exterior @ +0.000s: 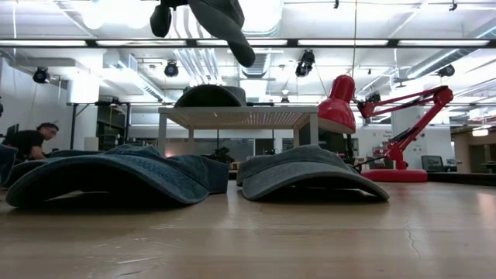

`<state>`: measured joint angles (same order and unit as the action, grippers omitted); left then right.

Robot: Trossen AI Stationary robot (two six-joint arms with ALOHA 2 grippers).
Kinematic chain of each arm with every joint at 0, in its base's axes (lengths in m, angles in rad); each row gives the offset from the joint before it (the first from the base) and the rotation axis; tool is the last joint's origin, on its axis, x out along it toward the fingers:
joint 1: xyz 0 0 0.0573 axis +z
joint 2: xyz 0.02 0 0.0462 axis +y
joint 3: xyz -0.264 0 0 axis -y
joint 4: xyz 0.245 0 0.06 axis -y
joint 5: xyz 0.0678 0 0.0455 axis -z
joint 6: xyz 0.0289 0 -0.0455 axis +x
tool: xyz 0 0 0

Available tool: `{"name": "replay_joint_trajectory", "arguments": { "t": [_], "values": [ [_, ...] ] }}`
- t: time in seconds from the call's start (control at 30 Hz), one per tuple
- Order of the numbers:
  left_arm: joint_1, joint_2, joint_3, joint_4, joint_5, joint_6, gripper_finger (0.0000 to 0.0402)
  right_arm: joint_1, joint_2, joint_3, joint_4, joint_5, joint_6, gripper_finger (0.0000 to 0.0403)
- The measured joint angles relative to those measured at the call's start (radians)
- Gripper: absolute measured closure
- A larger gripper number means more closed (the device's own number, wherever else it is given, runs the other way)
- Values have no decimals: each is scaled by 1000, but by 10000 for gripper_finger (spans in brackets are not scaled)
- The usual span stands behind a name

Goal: Pick & Place hat
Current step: Stack the bottom gray cap on the gray cap on the shelf

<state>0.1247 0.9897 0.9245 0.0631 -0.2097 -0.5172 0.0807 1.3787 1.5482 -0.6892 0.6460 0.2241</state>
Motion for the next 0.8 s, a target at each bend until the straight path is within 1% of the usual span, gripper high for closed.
{"name": "replay_joint_trajectory", "arguments": {
  "t": [0.2,0.3,0.43,0.57,0.67,0.8],
  "values": [
    [27,-21,0,-4,1,-17,401,0,-46,-9,-41,1,-7,234],
    [47,-29,0,-34,2,-40,401,0,-75,-23,-41,2,-15,235],
    [69,-30,23,-146,11,-77,401,0,-127,-67,-40,3,-32,243],
    [103,-21,82,-259,24,-88,402,-1,-190,-148,-39,3,-29,254],
    [151,-14,125,-321,71,-89,402,-1,-243,-222,-32,2,14,262],
    [249,-8,157,-353,196,-101,401,0,-305,-312,23,1,68,272]
  ]
}}
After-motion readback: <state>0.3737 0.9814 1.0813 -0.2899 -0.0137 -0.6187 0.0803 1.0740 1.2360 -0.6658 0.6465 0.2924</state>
